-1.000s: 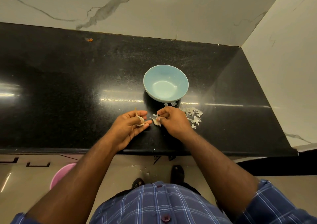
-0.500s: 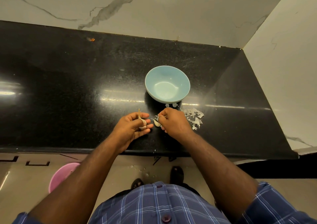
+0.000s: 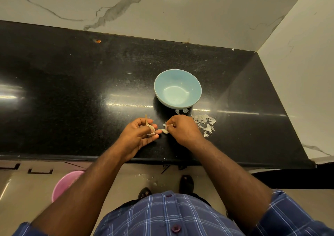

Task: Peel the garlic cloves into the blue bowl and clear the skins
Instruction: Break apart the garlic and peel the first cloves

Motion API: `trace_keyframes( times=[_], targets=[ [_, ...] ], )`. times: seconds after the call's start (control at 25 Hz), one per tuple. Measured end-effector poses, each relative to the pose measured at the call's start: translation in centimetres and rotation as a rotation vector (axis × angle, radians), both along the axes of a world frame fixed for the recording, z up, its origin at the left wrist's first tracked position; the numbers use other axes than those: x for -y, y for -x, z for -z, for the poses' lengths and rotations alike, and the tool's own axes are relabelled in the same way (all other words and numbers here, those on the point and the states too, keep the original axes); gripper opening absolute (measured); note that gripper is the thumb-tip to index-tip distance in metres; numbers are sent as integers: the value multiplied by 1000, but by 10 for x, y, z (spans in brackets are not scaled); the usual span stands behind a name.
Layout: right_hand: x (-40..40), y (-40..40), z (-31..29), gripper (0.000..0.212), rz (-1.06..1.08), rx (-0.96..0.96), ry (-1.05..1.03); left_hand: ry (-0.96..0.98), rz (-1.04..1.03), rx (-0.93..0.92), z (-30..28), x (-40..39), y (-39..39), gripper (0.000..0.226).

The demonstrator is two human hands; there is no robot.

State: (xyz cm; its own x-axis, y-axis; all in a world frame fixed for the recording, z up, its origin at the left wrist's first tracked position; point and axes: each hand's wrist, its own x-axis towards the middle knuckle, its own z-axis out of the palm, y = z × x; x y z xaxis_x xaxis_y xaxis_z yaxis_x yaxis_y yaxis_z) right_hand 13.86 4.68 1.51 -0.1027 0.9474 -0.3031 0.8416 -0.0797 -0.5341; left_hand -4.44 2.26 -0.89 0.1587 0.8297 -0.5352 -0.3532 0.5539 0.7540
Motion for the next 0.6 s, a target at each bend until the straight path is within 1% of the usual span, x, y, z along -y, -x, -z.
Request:
trace_keyframes(
  times=[0.08,0.16,0.28,0.36,0.48,0.6],
  targets=[
    [3,2,2,28,-13,-34,10,-22,9,16,0,2,2,21],
    [5,0,3,31,-17,-110,24,-61,34,23,1,4,4,20],
    [1,-9,2,23,56,-221,23,-68,13,40,2,5,5,25],
    [0,-14,1,22,99,-209,7,-74,-10,45,1,4,5,30],
    [2,-15,-1,24,108,-173,8,-101,0,-11,0,5,5,30],
    [4,-12,-1,12,149,-254,-2,-94,-10,3,0,5,4,30]
  ],
)
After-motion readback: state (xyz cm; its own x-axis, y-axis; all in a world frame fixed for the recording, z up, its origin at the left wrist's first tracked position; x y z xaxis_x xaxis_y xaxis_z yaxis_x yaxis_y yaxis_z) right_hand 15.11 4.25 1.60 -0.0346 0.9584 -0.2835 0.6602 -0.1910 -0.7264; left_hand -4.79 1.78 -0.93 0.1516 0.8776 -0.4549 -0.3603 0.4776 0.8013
